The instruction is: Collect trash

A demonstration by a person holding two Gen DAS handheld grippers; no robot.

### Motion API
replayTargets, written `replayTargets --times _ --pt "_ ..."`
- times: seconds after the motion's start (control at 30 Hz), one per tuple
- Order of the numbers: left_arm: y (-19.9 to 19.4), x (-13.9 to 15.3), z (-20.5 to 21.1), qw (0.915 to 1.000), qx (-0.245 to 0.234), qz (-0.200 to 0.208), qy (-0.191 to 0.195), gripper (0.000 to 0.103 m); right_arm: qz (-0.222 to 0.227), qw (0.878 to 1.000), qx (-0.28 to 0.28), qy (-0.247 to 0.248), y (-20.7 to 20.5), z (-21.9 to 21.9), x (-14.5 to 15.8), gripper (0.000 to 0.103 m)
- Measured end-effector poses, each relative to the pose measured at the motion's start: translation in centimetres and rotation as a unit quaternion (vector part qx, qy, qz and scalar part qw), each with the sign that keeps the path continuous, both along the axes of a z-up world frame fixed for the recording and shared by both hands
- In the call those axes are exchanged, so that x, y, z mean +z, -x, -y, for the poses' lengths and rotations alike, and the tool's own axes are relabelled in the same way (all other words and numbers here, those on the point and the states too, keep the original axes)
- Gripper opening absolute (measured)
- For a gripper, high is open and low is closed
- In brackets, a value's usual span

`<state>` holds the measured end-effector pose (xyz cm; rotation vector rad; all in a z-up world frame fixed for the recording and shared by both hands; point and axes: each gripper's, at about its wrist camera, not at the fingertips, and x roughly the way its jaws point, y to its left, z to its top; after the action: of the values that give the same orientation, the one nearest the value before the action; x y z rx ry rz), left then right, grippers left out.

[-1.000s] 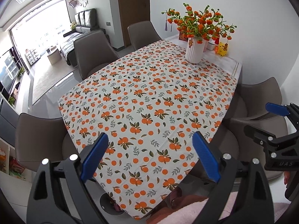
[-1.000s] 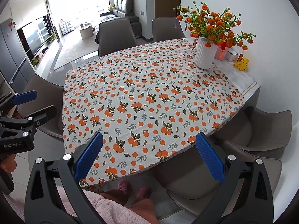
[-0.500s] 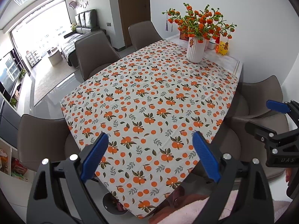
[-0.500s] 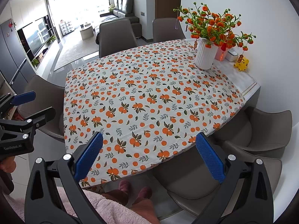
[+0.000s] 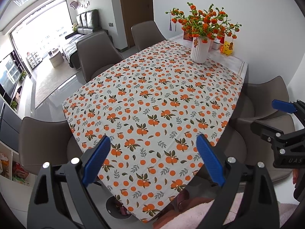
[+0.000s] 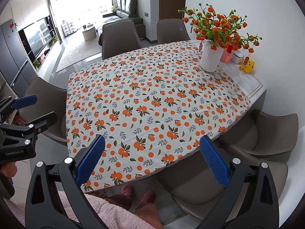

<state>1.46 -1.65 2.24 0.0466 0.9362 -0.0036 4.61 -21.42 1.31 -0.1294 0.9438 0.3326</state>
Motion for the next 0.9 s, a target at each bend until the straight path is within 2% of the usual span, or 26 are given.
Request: replayTargets --times 0.57,0.9 --pt "0.02 0.11 0.07 1.0000 -0.004 0.000 0.000 0.091 0.003 1.000 0.000 -0.002 -0.09 -0.16 0.48 0.096" --pt "0.76 0.41 0.06 0.9999 -0.005 0.003 -0.014 0.091 0.001 1.000 0.001 -0.006 0.19 0.02 0.49 0.096"
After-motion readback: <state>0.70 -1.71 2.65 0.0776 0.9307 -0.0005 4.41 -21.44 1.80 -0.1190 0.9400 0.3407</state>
